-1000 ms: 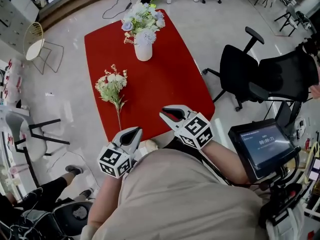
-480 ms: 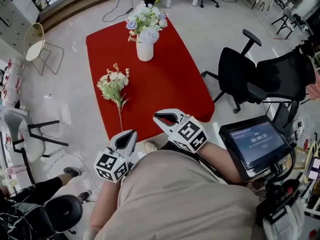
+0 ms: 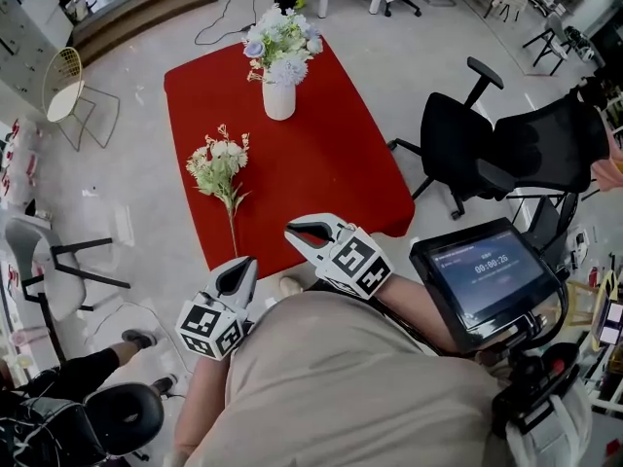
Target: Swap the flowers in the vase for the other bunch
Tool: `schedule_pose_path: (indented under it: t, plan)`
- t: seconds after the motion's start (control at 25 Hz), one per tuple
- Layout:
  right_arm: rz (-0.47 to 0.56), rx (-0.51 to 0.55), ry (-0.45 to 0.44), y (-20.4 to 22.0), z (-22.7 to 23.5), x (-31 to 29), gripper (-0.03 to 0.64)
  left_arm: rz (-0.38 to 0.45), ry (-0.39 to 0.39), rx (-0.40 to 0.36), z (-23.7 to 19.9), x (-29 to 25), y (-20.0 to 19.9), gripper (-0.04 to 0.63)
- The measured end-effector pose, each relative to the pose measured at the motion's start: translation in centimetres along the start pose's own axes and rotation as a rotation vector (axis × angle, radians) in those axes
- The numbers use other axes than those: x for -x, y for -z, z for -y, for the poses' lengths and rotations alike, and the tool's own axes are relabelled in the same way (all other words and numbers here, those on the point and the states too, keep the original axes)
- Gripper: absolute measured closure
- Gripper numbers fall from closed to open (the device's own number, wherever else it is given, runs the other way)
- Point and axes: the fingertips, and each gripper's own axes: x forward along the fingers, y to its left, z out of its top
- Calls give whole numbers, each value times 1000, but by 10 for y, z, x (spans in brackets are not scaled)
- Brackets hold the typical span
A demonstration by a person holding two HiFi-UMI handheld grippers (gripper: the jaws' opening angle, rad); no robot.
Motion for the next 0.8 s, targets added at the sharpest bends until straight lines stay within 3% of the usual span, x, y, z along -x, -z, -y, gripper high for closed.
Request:
schedule_pose_path:
  t: [0.8]
  plan:
    - [-26, 23, -3, -8, -2, -7, 589, -21, 15, 7, -6, -2, -3, 588]
